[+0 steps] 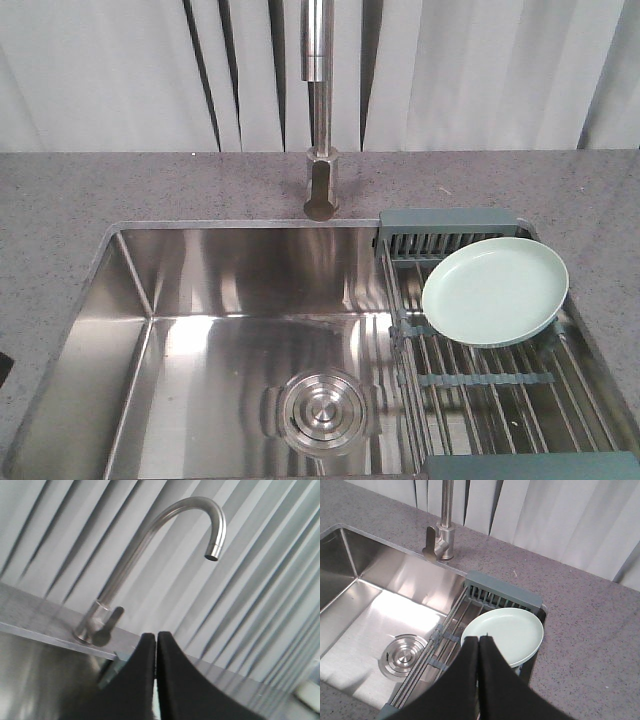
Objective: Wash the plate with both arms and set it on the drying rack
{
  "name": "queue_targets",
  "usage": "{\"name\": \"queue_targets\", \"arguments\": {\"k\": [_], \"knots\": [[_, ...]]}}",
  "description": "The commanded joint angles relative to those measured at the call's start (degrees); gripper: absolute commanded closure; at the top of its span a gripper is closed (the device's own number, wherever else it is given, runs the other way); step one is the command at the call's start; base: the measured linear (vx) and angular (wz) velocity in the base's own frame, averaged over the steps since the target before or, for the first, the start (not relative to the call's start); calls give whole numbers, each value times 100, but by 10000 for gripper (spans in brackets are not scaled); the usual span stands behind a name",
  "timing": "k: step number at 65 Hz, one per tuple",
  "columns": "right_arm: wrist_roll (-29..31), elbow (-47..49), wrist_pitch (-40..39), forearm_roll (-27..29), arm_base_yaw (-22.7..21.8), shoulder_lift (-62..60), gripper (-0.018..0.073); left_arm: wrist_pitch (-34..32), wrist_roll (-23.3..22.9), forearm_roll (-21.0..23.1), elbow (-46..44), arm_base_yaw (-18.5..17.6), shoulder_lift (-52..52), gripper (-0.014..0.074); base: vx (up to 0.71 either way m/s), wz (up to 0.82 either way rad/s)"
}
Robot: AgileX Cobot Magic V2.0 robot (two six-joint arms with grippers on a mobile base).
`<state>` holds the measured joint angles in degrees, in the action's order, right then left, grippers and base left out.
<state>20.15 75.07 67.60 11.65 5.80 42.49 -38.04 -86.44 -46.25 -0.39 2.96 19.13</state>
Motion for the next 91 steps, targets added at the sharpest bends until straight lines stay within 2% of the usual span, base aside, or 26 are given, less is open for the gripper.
{"name": "queue_targets", "arguments": {"k": [1,6,12,22,28,35,42,48,56,73,79,85,91], "knots": [[8,173,-367,26,-28,28,566,-234,1653,1208,171,-80,40,603,0,0],[8,173,-367,26,-28,28,566,29,2717,1604,331,-194,40,603,0,0],[8,173,-367,26,-28,28,566,848,3693,1870,312,-336,40,603,0,0],[8,173,-367,26,-28,28,566,2086,4950,2768,319,-407,40,603,0,0],[8,173,-367,26,-28,28,566,2566,5725,2948,344,-407,-123,603,0,0],[8,173,-367,26,-28,28,566,2875,6373,3187,344,-407,-677,603,0,0],[8,173,-360,27,-28,28,566,3260,6648,3190,344,-407,-1442,603,0,0],[8,173,-365,27,-28,28,566,3973,6729,3159,344,-402,-2088,603,0,0],[8,173,-360,27,-28,35,566,4692,6632,3185,344,-324,-2026,603,0,0],[8,173,-367,4,-28,34,566,4341,6741,3217,344,-307,-2071,603,0,0],[8,173,-367,4,-28,34,566,4274,7074,3567,339,-225,-2071,603,0,0],[8,173,-367,4,-28,34,566,4273,7725,4262,339,-106,-2071,603,0,0],[8,173,-367,4,-28,34,566,4243,8276,4625,339,-21,-2071,603,0,0]]}}
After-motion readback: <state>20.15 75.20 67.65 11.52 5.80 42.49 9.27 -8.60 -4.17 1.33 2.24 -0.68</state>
